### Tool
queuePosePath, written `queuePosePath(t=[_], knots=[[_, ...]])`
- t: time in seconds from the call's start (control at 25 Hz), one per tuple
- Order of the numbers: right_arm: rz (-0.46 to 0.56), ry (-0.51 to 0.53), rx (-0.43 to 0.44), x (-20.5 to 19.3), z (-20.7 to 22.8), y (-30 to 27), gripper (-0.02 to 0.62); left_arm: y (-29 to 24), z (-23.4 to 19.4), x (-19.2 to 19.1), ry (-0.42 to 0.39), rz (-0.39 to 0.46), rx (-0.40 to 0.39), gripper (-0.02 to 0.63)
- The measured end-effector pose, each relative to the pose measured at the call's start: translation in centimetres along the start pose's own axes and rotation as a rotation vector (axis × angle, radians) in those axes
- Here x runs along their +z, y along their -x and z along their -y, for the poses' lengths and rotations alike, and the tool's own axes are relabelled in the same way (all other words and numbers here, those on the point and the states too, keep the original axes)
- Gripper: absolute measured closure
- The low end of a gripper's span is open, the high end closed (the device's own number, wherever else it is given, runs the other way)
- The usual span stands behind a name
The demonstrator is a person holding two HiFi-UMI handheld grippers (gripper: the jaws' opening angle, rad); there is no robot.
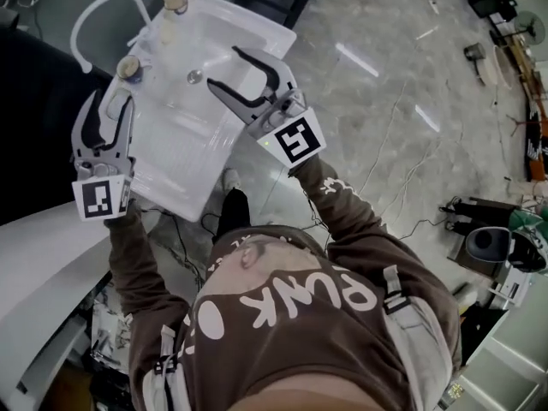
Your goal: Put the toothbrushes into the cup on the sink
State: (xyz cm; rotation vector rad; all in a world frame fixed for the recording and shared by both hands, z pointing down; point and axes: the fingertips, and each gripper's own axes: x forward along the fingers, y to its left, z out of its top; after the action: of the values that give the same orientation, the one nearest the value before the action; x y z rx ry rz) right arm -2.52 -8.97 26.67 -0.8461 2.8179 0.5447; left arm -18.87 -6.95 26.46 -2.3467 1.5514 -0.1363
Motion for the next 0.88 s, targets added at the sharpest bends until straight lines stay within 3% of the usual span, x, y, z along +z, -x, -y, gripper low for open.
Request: queuePosePath(t=[0.24,0.4,0.52,0.88], knots=[[0.033,-0.023,0.029,5.0,-3.7,6.4,0.35,6.8,8.1,5.4,0.051,0.005,-0.019,0.387],[-0.114,0.04,0.115,4.7,-7.9,12.1,0.339,10.8,13.6,7.7,0.069,-0.005,-0.031,0.387],[-0.153,0.024,0.147,5.2,-10.8,15.9,0.337,13.5,17.1,8.8,0.094,-0.016,-0.041,0.387],[-0.143,-0.031,0.146,6.0,-14.9,20.3,0.353,17.0,21.9,10.1,0.141,-0.026,-0.044,0.387]])
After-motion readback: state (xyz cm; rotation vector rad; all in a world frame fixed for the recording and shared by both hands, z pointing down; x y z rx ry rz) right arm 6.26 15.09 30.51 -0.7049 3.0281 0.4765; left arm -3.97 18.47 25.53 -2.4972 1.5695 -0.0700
